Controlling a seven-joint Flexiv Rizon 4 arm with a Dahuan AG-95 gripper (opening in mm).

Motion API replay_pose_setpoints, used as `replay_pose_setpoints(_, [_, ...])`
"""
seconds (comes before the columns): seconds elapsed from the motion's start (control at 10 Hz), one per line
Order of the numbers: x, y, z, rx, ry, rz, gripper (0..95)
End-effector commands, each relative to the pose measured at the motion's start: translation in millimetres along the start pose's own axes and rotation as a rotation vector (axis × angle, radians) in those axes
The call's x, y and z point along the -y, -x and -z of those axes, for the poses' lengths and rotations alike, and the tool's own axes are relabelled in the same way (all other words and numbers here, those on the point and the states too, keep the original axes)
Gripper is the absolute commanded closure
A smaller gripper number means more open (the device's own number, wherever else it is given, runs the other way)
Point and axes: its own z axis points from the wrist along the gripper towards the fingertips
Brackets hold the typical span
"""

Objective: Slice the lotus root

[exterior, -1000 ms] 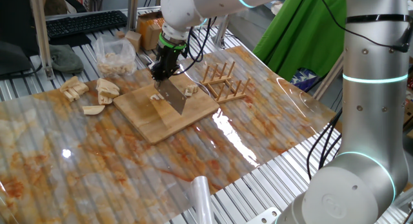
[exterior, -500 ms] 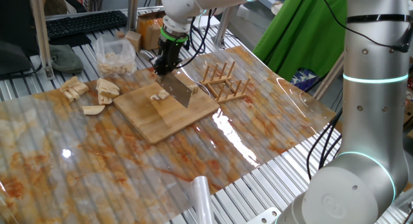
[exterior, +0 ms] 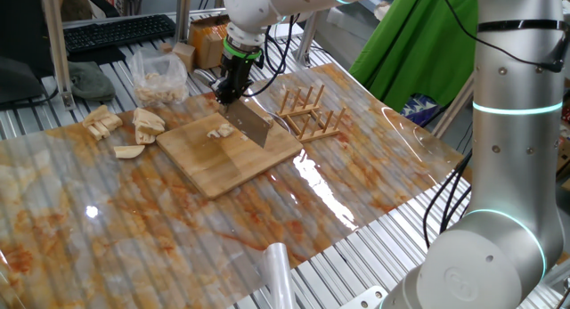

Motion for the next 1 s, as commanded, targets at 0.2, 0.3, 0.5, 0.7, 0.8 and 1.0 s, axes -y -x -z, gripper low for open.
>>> replay_pose_setpoints(0.2, [0.9,0.3,-2.5,0.000,-0.002,-0.001,95.0])
replay_pose_setpoints(0.3, [1.3,-0.1,-4.1,0.001,0.000,-0.001,95.0])
replay_pose_setpoints(0.5, [3.1,-1.0,-9.6,0.005,0.005,0.000,95.0])
replay_pose_setpoints(0.7, [2.5,-1.9,-11.2,0.007,0.005,-0.006,95.0])
replay_pose_setpoints(0.8, [2.4,-2.0,-11.1,0.007,0.008,-0.011,95.0])
replay_pose_setpoints(1.0, [2.2,-2.2,-11.1,0.008,0.011,-0.017,95.0])
